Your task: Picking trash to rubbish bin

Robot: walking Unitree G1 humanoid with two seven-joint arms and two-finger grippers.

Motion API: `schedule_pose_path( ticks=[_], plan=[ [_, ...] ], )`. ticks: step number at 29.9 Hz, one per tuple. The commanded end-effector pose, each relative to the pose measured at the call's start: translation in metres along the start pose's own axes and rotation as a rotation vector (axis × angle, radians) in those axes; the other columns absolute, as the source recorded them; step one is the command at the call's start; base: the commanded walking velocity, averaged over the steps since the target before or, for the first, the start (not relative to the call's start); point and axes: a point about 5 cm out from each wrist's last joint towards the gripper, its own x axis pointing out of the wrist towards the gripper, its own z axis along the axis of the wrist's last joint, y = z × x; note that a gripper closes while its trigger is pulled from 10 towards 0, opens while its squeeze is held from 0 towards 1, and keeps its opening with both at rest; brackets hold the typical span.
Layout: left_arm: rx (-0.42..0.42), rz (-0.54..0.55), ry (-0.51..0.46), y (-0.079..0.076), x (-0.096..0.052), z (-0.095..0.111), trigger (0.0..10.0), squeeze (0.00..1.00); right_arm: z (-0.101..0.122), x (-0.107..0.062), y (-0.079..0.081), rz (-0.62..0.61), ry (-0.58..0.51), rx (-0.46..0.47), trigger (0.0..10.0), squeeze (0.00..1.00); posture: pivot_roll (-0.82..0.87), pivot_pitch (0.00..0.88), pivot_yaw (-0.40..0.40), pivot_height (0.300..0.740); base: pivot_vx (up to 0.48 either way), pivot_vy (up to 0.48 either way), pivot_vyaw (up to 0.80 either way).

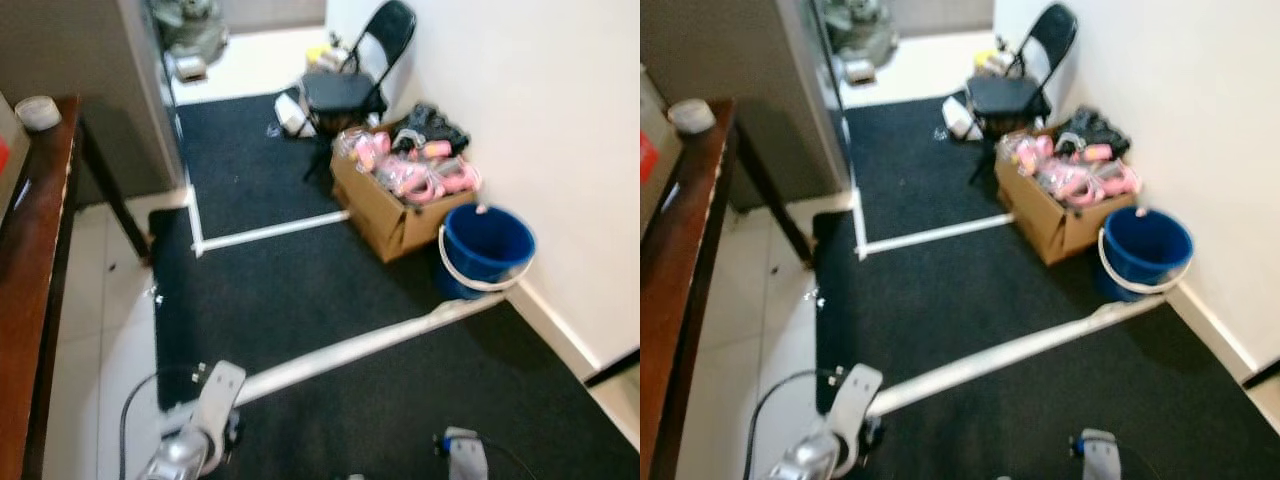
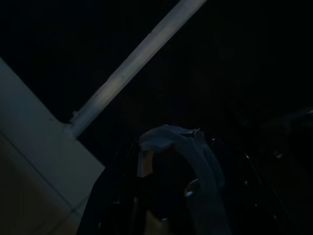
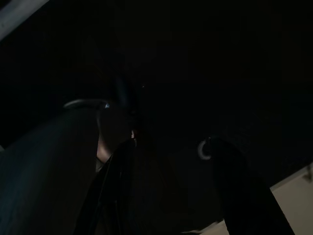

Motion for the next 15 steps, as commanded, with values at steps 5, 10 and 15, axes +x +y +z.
schedule_pose_path(
  ticks=[5,10,15],
  plan=[
    [-0.007,0.021,0.018,0.002,-0.002,-0.008,10.0,0.00,-0.004,-0.001,-0.001,-0.009,0.005,-0.004,10.0,0.00,0.04,0.123,0.038,0.740,0.000,0.000,-0.80],
    [-0.044,0.027,0.004,0.002,-0.002,-0.007,10.0,0.00,-0.001,0.000,-0.001,-0.002,0.002,-0.027,10.0,0.00,0.04,0.122,0.027,0.740,0.000,0.000,-0.80],
    [-0.060,0.013,-0.008,-0.001,-0.002,-0.007,10.0,0.00,0.001,0.001,0.002,0.013,-0.003,-0.039,10.0,0.00,0.04,0.121,0.020,0.740,0.000,0.000,-0.80]
  ],
)
